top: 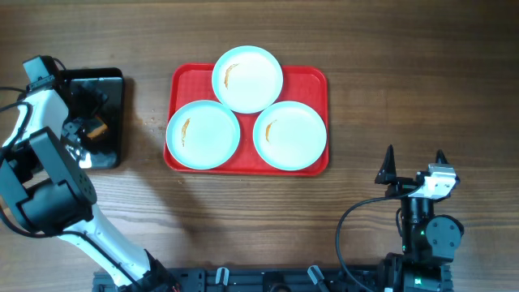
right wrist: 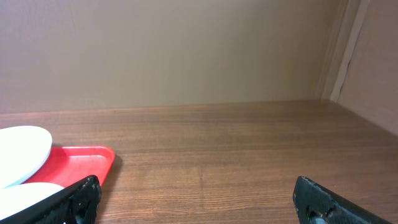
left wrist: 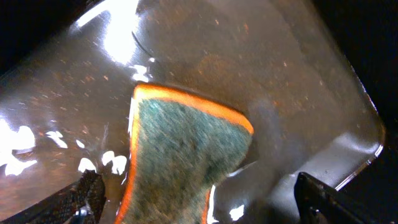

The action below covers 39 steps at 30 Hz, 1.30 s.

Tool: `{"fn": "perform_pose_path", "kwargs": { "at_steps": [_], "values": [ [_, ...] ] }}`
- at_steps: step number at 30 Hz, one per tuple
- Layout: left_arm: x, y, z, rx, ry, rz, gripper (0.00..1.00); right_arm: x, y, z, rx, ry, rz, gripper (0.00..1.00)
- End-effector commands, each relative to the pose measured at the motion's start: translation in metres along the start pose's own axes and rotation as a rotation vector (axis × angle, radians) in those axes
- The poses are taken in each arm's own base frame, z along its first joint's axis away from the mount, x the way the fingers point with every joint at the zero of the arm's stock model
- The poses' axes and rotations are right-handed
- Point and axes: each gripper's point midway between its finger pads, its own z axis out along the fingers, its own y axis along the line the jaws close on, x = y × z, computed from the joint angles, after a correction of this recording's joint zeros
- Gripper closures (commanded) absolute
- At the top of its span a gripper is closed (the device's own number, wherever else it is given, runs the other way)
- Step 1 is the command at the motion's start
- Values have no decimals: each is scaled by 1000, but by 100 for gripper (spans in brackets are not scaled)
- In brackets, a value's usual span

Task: Clean dirty plates on tray and stack at the side

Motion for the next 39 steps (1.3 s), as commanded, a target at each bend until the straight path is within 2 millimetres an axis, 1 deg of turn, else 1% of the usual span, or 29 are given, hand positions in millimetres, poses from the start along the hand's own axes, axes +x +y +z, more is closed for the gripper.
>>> {"fn": "perform_pose_path", "kwargs": {
  "at_steps": [1,2,4,7,9,11,12,16,17,18,20,21,22,23,26,29,31,34,35,38,39],
  "values": [
    [-5,6,-2,-32,-28,2,16,-1,-4,0,20,-4,-17,0],
    [-5,7,-2,-33,-27,2,21,-1,-4,0,20,-4,-17,0],
    [-5,7,-2,-33,-26,2,27,-1,-4,0,20,-4,-17,0],
    [-1,7,-2,-33,-9,2,27,-1,-4,0,21,-4,-17,0],
    [2,8,0,-39,3,3,30,-1,-4,0,20,-4,-17,0],
    [5,10,3,-44,12,3,32,-1,-4,0,20,-4,-17,0],
    [7,11,5,-46,18,3,34,-1,-4,0,20,-4,-17,0],
    [12,13,12,-52,36,2,36,-1,-4,0,20,-4,-17,1],
    [12,13,12,-52,36,2,39,-1,-4,0,20,-4,-17,0],
    [11,13,11,-51,34,2,50,-1,-4,0,20,-4,-17,0],
    [11,12,11,-50,32,2,63,-1,-4,0,20,-4,-17,0],
    [11,13,11,-50,31,2,67,-1,-4,0,20,-4,-18,0],
    [10,12,11,-49,29,2,73,-1,-4,0,20,-4,-17,0],
    [10,12,11,-47,27,3,75,-1,-4,0,20,-4,-17,0],
    [10,11,11,-43,30,2,95,-1,-4,0,21,-4,-17,0],
    [15,3,7,5,55,1,96,-1,-4,0,20,-4,-17,0],
    [16,-3,0,40,67,0,96,-1,-4,0,20,-4,-17,0],
    [12,-9,-22,67,51,0,96,-1,-4,0,21,-4,-17,0],
    [10,-10,-32,73,40,2,96,-1,-4,0,20,-4,-17,0],
    [-2,-17,-73,108,-30,7,96,-1,-4,0,20,-4,-17,0],
    [-5,-19,-83,117,-49,9,96,-1,-4,0,20,-4,-17,0]
  ]
}}
